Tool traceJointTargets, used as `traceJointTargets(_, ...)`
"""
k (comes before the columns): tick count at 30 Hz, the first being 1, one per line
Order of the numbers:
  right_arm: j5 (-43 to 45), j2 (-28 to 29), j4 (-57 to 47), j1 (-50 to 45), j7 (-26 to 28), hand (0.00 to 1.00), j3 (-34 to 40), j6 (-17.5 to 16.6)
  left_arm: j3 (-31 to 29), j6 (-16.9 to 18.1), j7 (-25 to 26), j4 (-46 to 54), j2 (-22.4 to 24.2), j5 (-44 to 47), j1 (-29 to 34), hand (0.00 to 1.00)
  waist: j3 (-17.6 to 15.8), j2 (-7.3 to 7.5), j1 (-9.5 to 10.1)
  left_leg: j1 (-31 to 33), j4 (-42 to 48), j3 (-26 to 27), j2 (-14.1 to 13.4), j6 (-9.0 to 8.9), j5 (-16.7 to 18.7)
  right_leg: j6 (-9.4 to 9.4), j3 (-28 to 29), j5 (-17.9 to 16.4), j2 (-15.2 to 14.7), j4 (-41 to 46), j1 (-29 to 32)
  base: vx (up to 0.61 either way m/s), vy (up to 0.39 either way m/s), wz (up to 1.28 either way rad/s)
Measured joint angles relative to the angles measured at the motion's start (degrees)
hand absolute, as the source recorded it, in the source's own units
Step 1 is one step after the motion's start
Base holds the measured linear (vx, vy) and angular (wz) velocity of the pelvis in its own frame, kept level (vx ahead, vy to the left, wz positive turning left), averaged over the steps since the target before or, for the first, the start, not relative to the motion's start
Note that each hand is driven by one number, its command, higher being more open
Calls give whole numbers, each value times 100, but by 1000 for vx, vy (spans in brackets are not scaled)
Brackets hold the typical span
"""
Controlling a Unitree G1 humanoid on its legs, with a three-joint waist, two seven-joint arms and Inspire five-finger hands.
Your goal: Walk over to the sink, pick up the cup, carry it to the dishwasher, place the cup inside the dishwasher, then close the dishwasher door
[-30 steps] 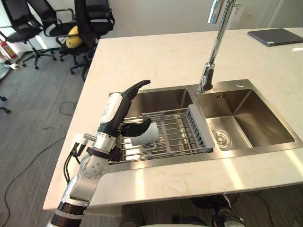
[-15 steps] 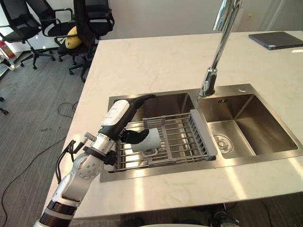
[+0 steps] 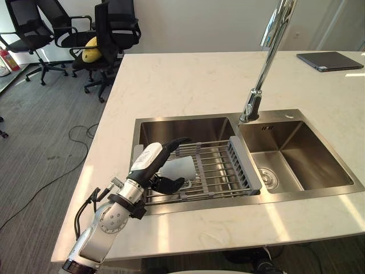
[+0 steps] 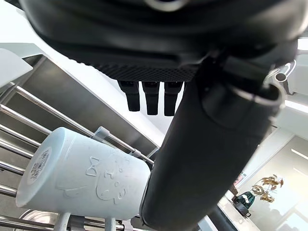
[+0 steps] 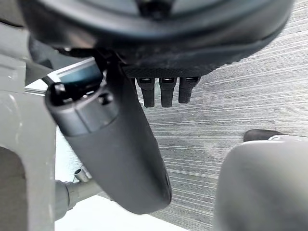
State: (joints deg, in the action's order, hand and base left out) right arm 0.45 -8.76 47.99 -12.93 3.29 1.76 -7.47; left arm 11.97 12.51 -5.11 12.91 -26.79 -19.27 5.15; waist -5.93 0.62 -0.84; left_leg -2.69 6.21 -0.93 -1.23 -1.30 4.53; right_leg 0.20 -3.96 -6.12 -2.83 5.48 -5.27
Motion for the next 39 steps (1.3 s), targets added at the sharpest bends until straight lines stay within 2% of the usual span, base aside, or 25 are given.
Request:
traceJointTargets(5, -9, 2, 0, 1, 1, 90, 0, 46, 1, -171, 16, -320, 320, -177, -1, 90, 48, -54, -19, -8, -147, -8, 21, 13, -90, 23, -20, 149, -12, -256, -56, 0, 0, 0)
traceJointTargets(11, -10, 7, -1, -3, -2, 90, 6, 68, 39, -348, 115, -618, 550, -338, -18, 90, 57, -68, -42, -11, -204, -12, 40, 26, -114, 41, -28, 169, -27, -322, -63, 0, 0, 0)
traceJointTargets(24, -9, 27, -11, 65, -1, 90, 38, 109, 104, -604, 156, -1275, 772, -928, -375, 90, 43, -153, -164, 27, -355, 57, 31, 20, -119, 43, 35, 179, -16, -420, 33, 7, 1, -2)
traceJointTargets(25, -9, 27, -11, 69, 0, 90, 40, 117, 104, -612, 157, -1290, 772, -1001, -405, 30, 45, -158, -165, 27, -363, 59, 32, 20, -119, 43, 35, 179, -17, -433, 33, 49, 6, -2)
traceJointTargets(39, -8, 59, -15, 226, -2, 90, 30, 120, 210, -700, 159, -1598, 772, -1207, -837, 30, 9, -227, -183, 26, -437, 120, 32, 21, -120, 57, 79, 198, -19, -480, 49, 16, 3, -1)
